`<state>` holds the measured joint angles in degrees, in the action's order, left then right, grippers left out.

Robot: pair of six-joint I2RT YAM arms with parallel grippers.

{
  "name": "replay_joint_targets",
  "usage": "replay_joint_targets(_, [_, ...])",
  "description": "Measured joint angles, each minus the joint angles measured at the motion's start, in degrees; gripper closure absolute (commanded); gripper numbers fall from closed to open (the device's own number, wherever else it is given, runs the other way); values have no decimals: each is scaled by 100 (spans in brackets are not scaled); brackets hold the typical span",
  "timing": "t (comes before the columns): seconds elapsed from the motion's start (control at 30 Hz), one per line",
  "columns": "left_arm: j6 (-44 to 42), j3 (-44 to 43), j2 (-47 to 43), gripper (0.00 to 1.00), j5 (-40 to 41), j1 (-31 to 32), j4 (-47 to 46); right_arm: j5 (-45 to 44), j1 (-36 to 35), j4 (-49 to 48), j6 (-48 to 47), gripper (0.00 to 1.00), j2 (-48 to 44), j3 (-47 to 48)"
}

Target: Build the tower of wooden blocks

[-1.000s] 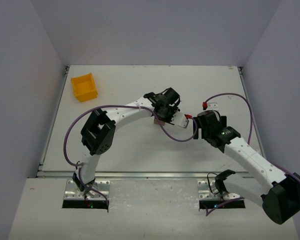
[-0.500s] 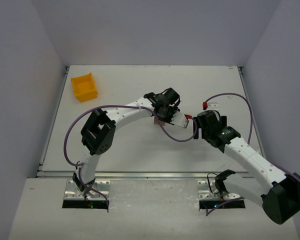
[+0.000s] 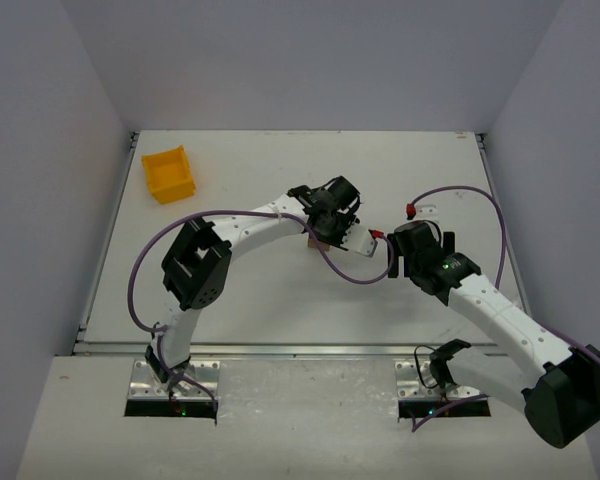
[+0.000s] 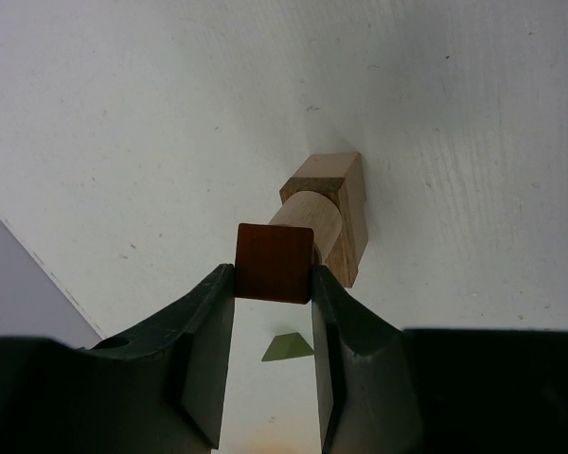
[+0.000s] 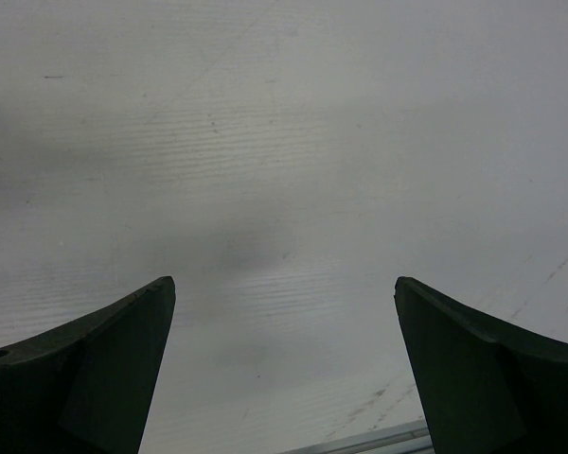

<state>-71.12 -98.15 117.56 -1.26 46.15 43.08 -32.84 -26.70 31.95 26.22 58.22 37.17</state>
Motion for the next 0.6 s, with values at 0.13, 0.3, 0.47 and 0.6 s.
replay_joint_targets(0.13, [9, 2, 0, 89, 0, 0, -1, -8, 0, 16, 4, 1, 0, 0])
replay_joint_targets(0.3, [10, 2, 0, 86, 0, 0, -1, -15, 0, 26, 21, 1, 0, 0])
replay_joint_targets(0.47, [14, 19, 0, 81, 0, 0, -7, -15, 0, 28, 41, 1, 0, 0])
replay_joint_targets(0.6, [9, 39, 0, 77, 4, 0, -10, -17, 0, 30, 42, 1, 9, 0])
